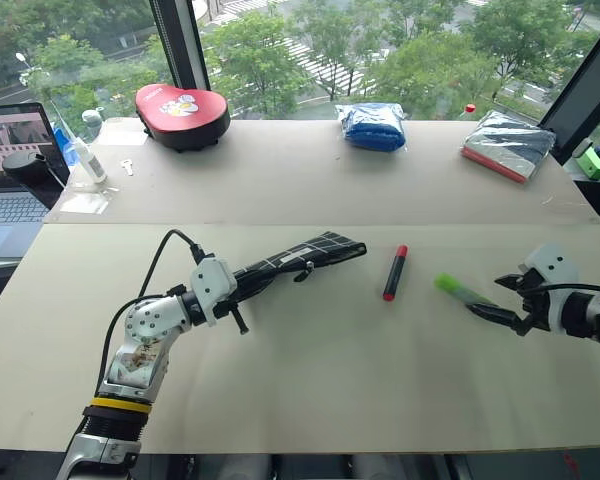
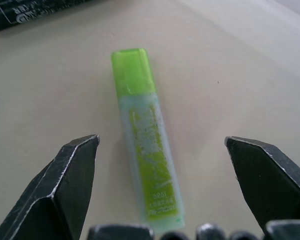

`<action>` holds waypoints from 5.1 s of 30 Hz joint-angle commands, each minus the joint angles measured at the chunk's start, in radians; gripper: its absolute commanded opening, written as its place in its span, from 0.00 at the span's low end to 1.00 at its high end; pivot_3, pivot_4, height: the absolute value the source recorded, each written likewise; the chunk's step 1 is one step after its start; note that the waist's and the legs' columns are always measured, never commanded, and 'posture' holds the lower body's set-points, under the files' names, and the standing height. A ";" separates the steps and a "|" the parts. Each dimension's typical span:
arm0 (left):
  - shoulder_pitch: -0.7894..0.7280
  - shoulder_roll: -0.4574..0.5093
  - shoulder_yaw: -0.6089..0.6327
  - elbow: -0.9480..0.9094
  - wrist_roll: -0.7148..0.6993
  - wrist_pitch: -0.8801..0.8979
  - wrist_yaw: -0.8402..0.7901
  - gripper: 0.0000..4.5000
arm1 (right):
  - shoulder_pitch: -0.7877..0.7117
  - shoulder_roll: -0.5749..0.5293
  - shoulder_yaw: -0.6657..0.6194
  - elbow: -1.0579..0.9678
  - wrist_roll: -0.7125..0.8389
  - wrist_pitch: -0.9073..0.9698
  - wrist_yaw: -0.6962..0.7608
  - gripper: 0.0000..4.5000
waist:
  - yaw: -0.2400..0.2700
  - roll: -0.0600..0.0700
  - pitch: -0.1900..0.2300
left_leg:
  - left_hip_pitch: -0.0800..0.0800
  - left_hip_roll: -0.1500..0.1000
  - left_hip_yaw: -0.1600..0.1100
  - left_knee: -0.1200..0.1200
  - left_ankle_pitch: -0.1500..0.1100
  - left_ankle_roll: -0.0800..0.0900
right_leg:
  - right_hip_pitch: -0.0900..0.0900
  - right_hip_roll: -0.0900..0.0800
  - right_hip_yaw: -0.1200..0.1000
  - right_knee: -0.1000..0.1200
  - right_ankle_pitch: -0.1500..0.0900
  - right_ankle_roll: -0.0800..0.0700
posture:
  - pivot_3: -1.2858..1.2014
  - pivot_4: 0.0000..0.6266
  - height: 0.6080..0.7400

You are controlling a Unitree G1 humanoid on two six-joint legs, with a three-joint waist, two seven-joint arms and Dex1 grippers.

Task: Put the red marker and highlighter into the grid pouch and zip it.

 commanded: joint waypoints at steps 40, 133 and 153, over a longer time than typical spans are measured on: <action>-0.031 -0.008 0.010 0.009 -0.007 -0.034 -0.030 0.00 | -0.218 0.055 0.245 -0.445 0.078 0.123 0.064 0.22 | 0.003 0.002 0.001 | 0.007 0.002 -0.002 0.000 -0.001 0.001 | 0.008 0.000 -0.002 -0.002 0.000 0.000 | 0.52 0.24 1.00; -0.056 -0.020 0.012 0.046 -0.009 -0.055 -0.046 0.00 | -0.391 0.402 0.534 -0.163 -0.505 -0.519 -0.219 0.22 | -0.021 0.002 0.001 | -0.005 -0.002 -0.002 -0.001 0.005 -0.008 | -0.005 0.000 -0.003 0.000 0.000 0.000 | 0.52 0.24 1.00; -0.053 -0.033 0.022 0.020 -0.063 -0.002 -0.046 0.00 | -0.499 0.427 0.479 0.008 -0.584 -0.808 -0.367 0.22 | -0.023 0.002 0.001 | -0.005 -0.002 -0.002 -0.001 0.005 -0.009 | -0.005 0.000 -0.003 0.000 0.000 0.000 | 0.52 0.24 1.00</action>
